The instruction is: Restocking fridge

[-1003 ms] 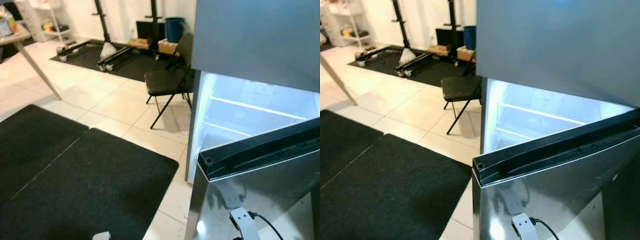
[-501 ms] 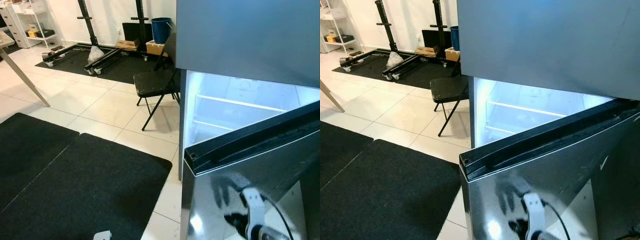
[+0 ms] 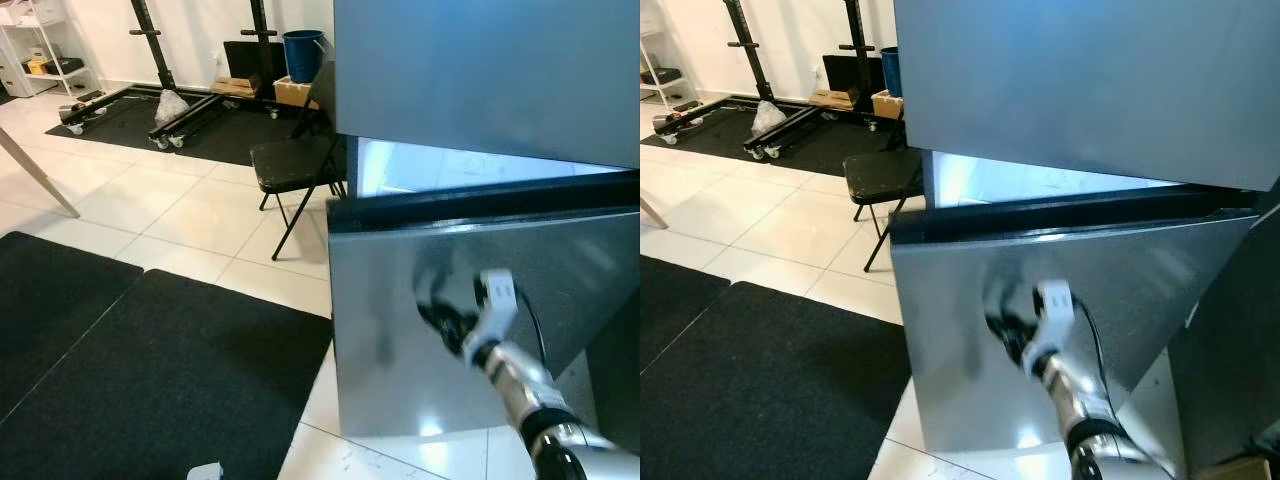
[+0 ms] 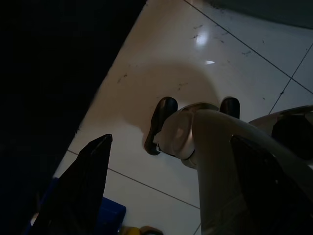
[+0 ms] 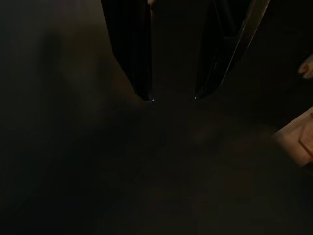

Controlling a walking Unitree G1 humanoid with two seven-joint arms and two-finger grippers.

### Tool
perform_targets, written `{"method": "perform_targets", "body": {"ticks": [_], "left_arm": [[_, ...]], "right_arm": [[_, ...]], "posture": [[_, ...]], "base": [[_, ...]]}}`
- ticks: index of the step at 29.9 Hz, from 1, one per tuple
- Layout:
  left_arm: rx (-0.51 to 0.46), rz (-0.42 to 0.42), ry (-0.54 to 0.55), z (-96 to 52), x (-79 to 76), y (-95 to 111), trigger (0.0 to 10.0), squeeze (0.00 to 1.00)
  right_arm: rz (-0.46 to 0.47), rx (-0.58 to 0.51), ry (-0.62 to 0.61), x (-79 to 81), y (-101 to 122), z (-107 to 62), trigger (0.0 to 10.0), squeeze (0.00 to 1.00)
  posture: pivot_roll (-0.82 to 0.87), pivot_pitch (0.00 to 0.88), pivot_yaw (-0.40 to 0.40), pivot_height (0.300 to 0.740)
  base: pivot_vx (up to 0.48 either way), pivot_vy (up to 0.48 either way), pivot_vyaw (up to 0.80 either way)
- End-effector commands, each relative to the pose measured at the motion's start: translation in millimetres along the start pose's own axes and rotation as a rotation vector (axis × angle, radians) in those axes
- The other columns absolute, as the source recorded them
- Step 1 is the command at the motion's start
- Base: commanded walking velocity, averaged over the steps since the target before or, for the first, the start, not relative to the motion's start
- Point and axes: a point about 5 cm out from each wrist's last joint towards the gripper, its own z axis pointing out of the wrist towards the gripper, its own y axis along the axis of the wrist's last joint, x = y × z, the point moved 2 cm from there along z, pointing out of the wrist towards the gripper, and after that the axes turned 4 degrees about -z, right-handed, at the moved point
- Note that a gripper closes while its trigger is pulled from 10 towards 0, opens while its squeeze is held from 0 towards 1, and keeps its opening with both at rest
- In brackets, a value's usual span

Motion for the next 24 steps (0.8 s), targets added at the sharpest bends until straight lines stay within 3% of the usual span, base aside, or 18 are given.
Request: {"method": "perform_targets", "body": {"ticks": [1,2,4,6,9,14,15,16,18,19,20,21,22,23,24], "left_arm": [[0.012,0.0,0.009,-2.3,3.3,-5.7,10.0,0.0],[0.013,-0.003,0.013,-3.3,4.9,-7.5,10.0,0.0],[0.013,-0.003,0.013,-3.3,4.9,-7.5,10.0,0.0],[0.017,-0.007,0.018,-4.9,6.9,-10.8,10.0,0.0],[0.017,-0.011,0.021,-5.4,7.5,-11.9,10.0,0.0],[0.014,-0.019,0.024,-5.6,7.4,-13.0,10.0,0.0],[0.017,-0.019,0.022,-5.2,5.8,-14.4,10.0,0.0],[0.02,-0.018,0.02,-5.1,5.1,-15.3,10.0,0.0],[0.02,-0.018,0.02,-5.1,5.1,-15.3,10.0,0.0],[0.021,-0.014,0.018,-4.7,4.1,-15.2,10.0,0.0],[0.021,-0.014,0.018,-4.7,4.1,-15.2,10.0,0.0],[0.02,-0.011,0.016,-4.2,3.4,-14.4,10.0,0.0],[0.02,-0.011,0.016,-4.2,3.4,-14.4,10.0,0.0],[0.016,-0.006,0.016,-3.5,2.9,-12.1,10.0,0.0],[0.016,-0.006,0.016,-3.5,2.9,-12.1,10.0,0.0]], "right_arm": [[-0.065,0.005,-0.023,8.9,6.6,11.9,10.0,0.0],[-0.113,-0.01,-0.046,13.5,18.9,22.1,10.0,0.0],[-0.113,-0.01,-0.046,13.5,18.9,22.1,10.0,0.0],[-0.173,-0.043,-0.089,19.7,39.8,36.1,10.0,0.0],[-0.191,-0.047,-0.09,23.1,45.0,40.3,10.0,0.0],[-0.202,0.015,-0.054,29.1,28.6,38.7,10.0,0.0],[-0.209,0.177,-0.031,28.9,-21.9,18.1,10.0,0.0],[-0.214,0.24,-0.032,28.0,-41.1,7.7,10.0,0.0],[-0.214,0.24,-0.032,28.0,-41.1,7.7,10.0,0.0],[-0.213,0.339,-0.051,23.7,-68.0,-10.1,10.0,0.0],[-0.213,0.339,-0.051,23.7,-68.0,-10.1,10.0,0.0],[-0.219,0.42,-0.072,19.4,-88.2,-26.2,10.0,0.0],[-0.219,0.42,-0.072,19.4,-88.2,-26.2,10.0,0.0],[-0.222,0.512,-0.107,12.5,-109.1,-46.7,10.0,0.0],[-0.222,0.512,-0.107,12.5,-109.1,-46.7,10.0,0.0]], "posture": [[-0.06,0.0,-0.026,0.74],[-0.05,0.0,-0.028,0.74],[-0.05,0.0,-0.028,0.74],[-0.04,0.0,-0.033,0.74],[-0.04,0.0,-0.035,0.74],[-0.03,0.0,-0.045,0.74],[-0.04,0.0,-0.041,0.74],[-0.04,0.0,-0.041,0.74],[-0.04,0.0,-0.041,0.74],[-0.05,0.0,-0.036,0.74],[-0.05,0.0,-0.036,0.74],[-0.05,0.0,-0.034,0.74],[-0.05,0.0,-0.034,0.74],[-0.06,0.0,-0.034,0.74],[-0.06,0.0,-0.034,0.74]], "base": [[0.0,0.0,0.0],[0.0,0.0,0.0],[0.0,0.0,0.0],[0.0,0.0,0.0],[0.0,0.0,0.0],[0.0,0.0,0.0],[0.0,0.0,0.0],[0.0,0.0,0.0],[0.0,0.0,0.0],[0.0,0.0,0.0],[0.0,0.0,0.0],[0.0,0.0,0.0],[0.0,0.0,0.0],[0.0,0.0,0.0],[0.0,0.0,0.0]]}}
